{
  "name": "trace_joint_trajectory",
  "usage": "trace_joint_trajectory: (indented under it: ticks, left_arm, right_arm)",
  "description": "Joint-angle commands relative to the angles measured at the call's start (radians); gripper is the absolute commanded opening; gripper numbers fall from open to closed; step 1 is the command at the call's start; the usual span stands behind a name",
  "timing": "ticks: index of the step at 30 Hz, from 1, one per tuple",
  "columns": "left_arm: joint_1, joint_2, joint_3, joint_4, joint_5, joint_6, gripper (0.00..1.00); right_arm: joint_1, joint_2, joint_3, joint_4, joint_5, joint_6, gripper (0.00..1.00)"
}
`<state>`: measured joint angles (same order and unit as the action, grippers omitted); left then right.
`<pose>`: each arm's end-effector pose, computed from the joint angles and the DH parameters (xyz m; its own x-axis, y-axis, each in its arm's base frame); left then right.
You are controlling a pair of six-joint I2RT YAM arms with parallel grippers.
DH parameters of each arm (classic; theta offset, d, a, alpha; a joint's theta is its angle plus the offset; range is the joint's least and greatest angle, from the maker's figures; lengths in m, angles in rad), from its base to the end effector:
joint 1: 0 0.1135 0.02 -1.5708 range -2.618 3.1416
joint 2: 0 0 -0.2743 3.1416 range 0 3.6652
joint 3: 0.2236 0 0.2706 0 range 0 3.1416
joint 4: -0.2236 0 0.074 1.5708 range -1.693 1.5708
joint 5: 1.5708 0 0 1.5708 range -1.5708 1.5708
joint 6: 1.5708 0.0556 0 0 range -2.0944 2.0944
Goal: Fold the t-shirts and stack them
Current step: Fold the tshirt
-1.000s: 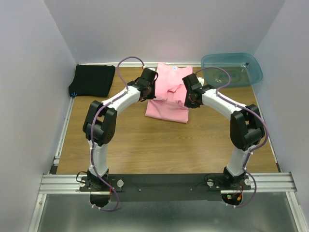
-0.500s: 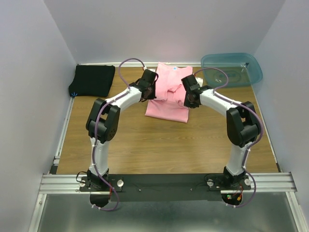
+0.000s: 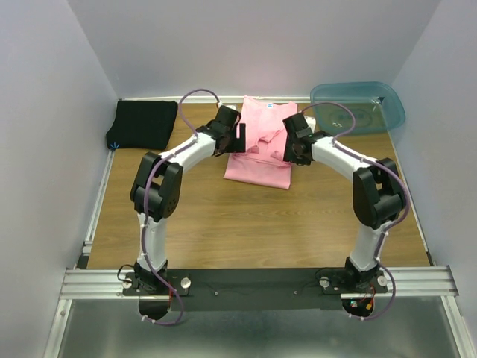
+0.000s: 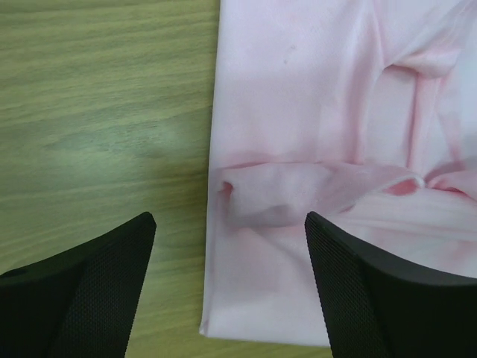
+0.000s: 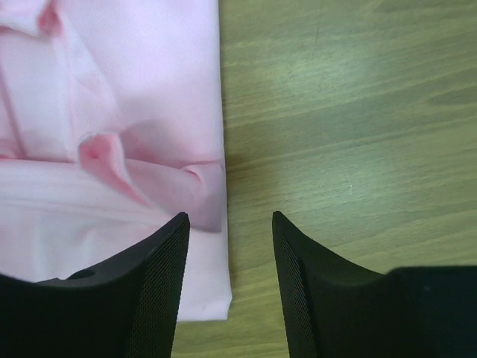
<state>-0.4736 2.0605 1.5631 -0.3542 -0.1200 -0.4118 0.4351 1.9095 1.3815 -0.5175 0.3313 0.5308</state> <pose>0.4432 -0.2197 0.1852 -0.7667 -0.0536 -0.6398 0.0827 0.9800 -0.1812 0.4001 0.1660 0.1816 -0.8035 0.1544 -0.5749 0.1810 0.9834 0.0112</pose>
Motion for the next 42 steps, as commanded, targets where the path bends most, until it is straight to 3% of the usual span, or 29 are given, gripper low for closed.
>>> trace_joint_trajectory:
  ticks: [1, 3, 5, 7, 8, 9, 10, 13, 21, 28, 33, 37, 42]
  left_arm:
    - [0.004, -0.161, 0.048, -0.052, -0.021, -0.04, 0.91]
    - [0.004, -0.198, 0.034, -0.071, -0.018, -0.07, 0.9]
    - [0.0, -0.264, -0.032, -0.068, -0.004, -0.119, 0.82]
    - [-0.02, -0.319, -0.124, -0.031, 0.042, -0.139, 0.69]
    - [-0.029, -0.329, -0.155, -0.014, 0.061, -0.148, 0.5]
    - [-0.048, -0.338, -0.184, 0.004, 0.08, -0.153, 0.42]
    - [-0.059, -0.338, -0.23, 0.035, 0.098, -0.154, 0.27]
    - [-0.077, -0.292, -0.261, 0.064, 0.112, -0.156, 0.2]
    - [-0.076, -0.137, -0.206, 0.078, 0.072, -0.133, 0.17]
    - [-0.074, -0.085, -0.261, 0.086, 0.086, -0.142, 0.15]
    - [-0.074, -0.085, -0.304, 0.054, 0.094, -0.162, 0.12]
    - [-0.074, -0.12, -0.374, 0.043, 0.154, -0.202, 0.12]
    - [-0.099, -0.293, -0.602, 0.099, 0.193, -0.284, 0.13]
  right_arm:
    - [0.004, -0.124, 0.03, 0.002, -0.012, -0.07, 0.57]
    - [0.014, -0.142, 0.031, 0.004, -0.052, -0.103, 0.56]
    - [0.03, -0.15, 0.025, 0.008, -0.127, -0.117, 0.54]
    - [0.034, -0.147, 0.014, 0.017, -0.202, -0.121, 0.46]
    - [0.037, -0.141, -0.005, 0.023, -0.224, -0.12, 0.37]
    - [0.039, -0.138, -0.016, 0.046, -0.239, -0.117, 0.33]
    - [0.039, -0.133, -0.028, 0.059, -0.253, -0.112, 0.29]
    - [0.039, -0.099, -0.047, 0.1, -0.288, -0.109, 0.24]
    - [0.034, 0.074, 0.056, 0.131, -0.278, -0.156, 0.18]
    - [-0.056, 0.215, 0.227, 0.132, -0.21, -0.152, 0.19]
    - [-0.102, 0.241, 0.318, 0.131, -0.204, -0.111, 0.3]
    - [-0.098, 0.134, 0.203, 0.174, -0.327, -0.057, 0.36]
    - [-0.095, -0.099, -0.129, 0.359, -0.552, 0.04, 0.45]
